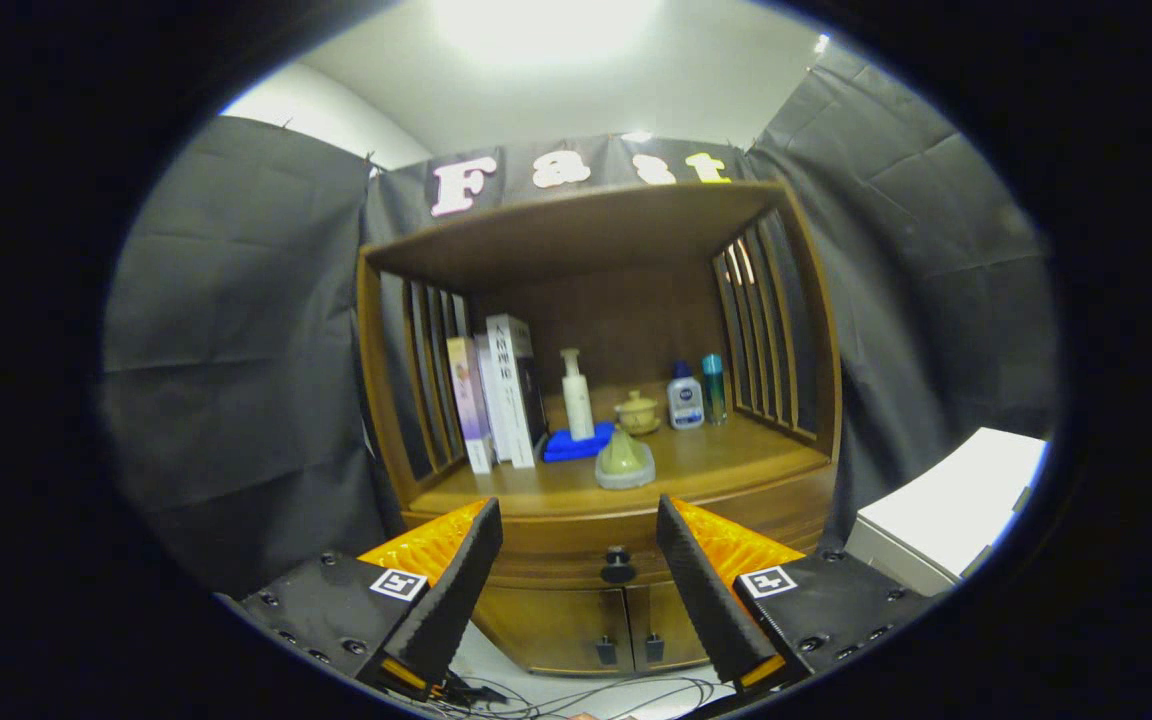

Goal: Pull open the drawer, take out the items inside it, and place them on the countertop above the cabinet.

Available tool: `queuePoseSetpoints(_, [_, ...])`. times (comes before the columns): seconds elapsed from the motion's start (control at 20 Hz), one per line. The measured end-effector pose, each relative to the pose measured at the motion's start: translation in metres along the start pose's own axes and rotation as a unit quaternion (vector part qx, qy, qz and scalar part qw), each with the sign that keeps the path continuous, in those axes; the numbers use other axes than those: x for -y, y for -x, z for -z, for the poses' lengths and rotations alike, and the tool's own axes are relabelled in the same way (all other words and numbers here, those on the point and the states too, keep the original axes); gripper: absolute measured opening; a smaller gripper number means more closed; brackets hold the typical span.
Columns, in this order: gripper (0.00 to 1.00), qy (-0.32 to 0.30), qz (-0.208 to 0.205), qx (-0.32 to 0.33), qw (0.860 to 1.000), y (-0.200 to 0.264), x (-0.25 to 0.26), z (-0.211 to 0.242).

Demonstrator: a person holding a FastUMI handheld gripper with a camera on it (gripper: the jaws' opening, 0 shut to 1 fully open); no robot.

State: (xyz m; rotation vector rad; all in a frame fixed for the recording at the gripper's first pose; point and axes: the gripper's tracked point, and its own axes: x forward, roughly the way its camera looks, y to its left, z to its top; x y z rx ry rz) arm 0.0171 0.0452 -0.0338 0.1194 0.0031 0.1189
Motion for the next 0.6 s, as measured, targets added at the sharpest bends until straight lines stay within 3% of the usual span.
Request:
queuePoseSetpoints(0.4, [0.97, 0.010, -0.013, 0.053, 0.998, 0.057, -0.011, -0.079])
queuePoseSetpoints(0.6, [0.98, 0.036, -0.007, 0.067, 0.997, 0.070, -0.005, -0.092])
